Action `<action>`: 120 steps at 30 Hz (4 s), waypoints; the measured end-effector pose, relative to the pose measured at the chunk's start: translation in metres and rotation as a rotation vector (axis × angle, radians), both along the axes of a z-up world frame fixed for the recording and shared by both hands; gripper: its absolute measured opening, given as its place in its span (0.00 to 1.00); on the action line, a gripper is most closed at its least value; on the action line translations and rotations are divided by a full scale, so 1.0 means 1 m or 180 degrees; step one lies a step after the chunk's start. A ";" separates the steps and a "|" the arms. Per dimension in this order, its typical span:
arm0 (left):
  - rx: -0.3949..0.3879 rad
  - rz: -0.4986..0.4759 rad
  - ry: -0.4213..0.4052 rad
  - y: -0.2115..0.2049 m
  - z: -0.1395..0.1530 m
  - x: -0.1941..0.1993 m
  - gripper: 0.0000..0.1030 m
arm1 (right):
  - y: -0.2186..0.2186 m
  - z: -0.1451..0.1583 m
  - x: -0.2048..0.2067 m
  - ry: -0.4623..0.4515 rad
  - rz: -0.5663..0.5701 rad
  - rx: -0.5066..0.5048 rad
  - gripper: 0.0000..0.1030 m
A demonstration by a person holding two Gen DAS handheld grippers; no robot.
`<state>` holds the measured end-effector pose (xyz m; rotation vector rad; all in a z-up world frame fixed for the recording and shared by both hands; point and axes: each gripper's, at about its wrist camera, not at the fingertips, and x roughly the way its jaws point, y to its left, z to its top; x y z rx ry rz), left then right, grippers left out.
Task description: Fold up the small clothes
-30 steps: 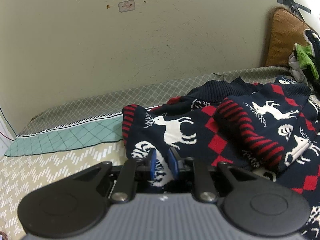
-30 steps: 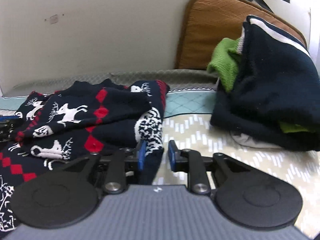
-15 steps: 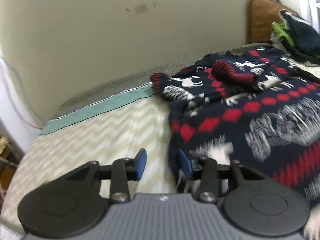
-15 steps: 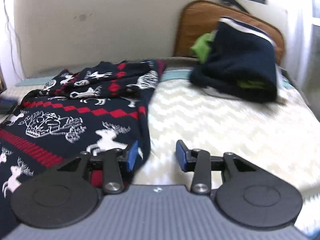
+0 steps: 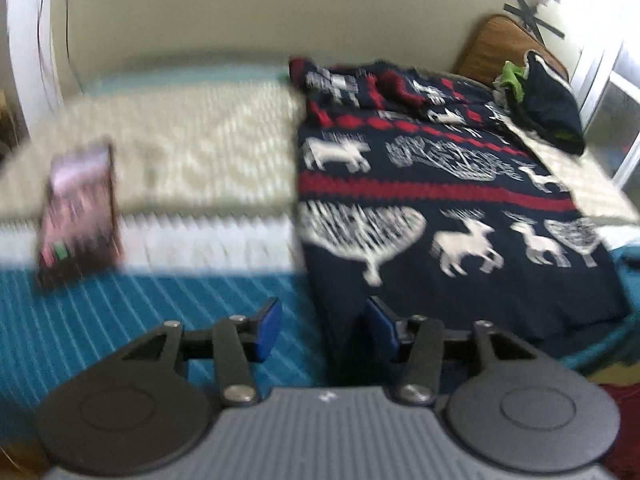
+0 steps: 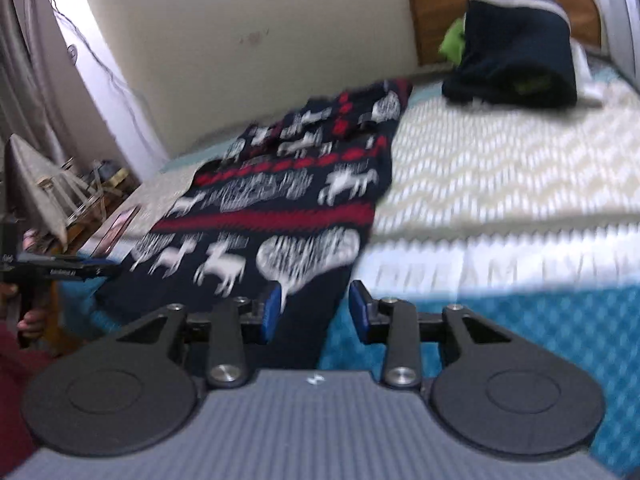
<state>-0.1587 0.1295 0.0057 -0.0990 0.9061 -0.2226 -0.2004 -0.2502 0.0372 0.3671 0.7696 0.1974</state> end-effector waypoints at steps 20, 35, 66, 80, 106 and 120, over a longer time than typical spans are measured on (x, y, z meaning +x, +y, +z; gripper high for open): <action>-0.1193 0.0308 -0.0389 0.036 0.042 0.045 0.09 | -0.022 0.020 0.041 -0.0491 -0.0279 0.0556 0.08; -0.0476 0.0648 -0.0294 0.010 0.019 0.158 0.51 | -0.025 0.002 0.151 -0.0476 -0.0749 -0.0287 0.42; -0.0566 0.0371 0.0094 0.016 0.026 0.104 0.50 | -0.067 -0.005 0.083 0.0125 -0.0859 0.0934 0.47; -0.1971 0.0769 0.0343 0.010 -0.018 0.124 0.71 | -0.044 -0.027 0.108 0.0687 -0.1046 0.1506 0.49; -0.1605 0.0598 -0.0120 0.025 0.045 0.060 0.10 | -0.055 0.024 0.103 0.0129 -0.0809 0.0844 0.17; -0.0695 0.0981 -0.0459 0.065 0.085 0.027 0.27 | -0.090 0.018 0.094 -0.0117 -0.1228 0.0123 0.48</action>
